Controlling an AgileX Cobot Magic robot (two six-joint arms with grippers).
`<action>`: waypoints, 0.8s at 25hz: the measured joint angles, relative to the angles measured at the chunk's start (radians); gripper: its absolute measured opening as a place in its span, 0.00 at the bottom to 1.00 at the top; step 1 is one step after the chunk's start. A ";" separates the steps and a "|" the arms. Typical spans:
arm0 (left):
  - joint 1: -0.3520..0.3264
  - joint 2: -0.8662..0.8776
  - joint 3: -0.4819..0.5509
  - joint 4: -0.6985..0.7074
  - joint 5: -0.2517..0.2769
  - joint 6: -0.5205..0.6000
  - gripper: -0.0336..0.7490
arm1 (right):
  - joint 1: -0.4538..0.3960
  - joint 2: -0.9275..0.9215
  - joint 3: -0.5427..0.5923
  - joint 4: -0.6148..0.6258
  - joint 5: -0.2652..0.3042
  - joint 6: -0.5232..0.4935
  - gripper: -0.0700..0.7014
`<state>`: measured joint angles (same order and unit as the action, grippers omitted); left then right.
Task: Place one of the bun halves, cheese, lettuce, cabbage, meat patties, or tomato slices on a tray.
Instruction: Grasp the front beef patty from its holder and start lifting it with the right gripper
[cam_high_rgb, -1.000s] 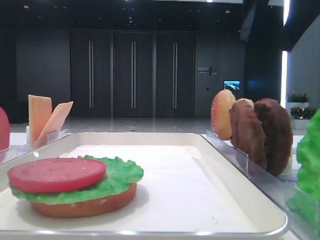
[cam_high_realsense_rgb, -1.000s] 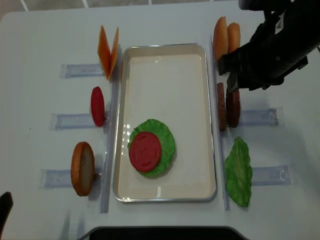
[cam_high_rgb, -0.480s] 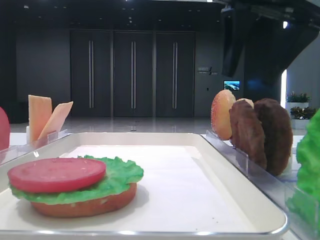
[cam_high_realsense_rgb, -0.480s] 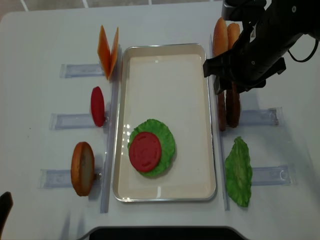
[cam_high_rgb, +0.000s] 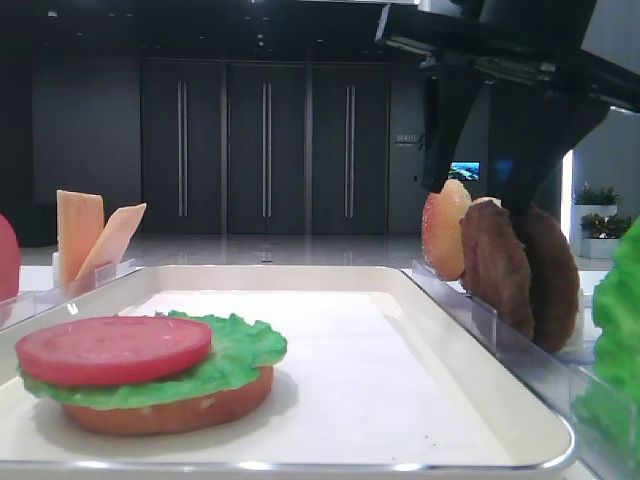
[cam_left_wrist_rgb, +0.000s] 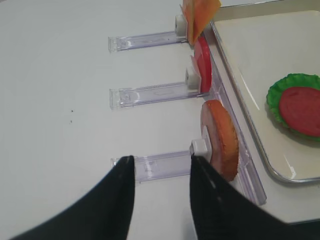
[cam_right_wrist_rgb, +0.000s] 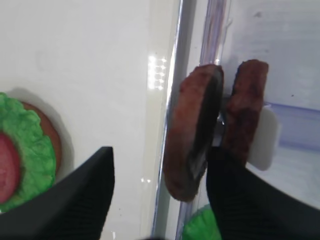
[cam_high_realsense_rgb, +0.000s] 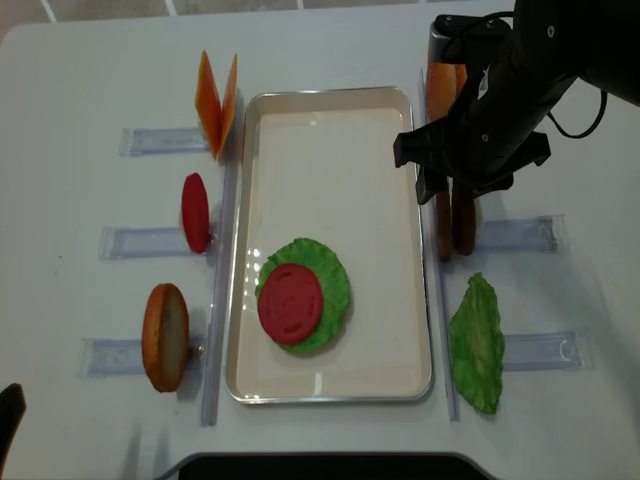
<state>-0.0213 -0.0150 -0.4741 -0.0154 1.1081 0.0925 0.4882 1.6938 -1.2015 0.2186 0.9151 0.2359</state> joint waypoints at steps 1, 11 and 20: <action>0.000 0.000 0.000 0.000 0.000 0.000 0.41 | 0.000 0.005 -0.002 0.006 -0.002 0.000 0.60; 0.000 0.000 0.000 0.000 0.000 0.000 0.41 | 0.000 0.011 -0.012 0.010 0.021 0.000 0.60; 0.000 0.000 0.000 0.000 0.000 0.000 0.41 | 0.000 0.000 -0.013 0.005 0.038 0.000 0.60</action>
<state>-0.0213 -0.0150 -0.4741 -0.0154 1.1081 0.0925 0.4882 1.6943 -1.2142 0.2241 0.9527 0.2359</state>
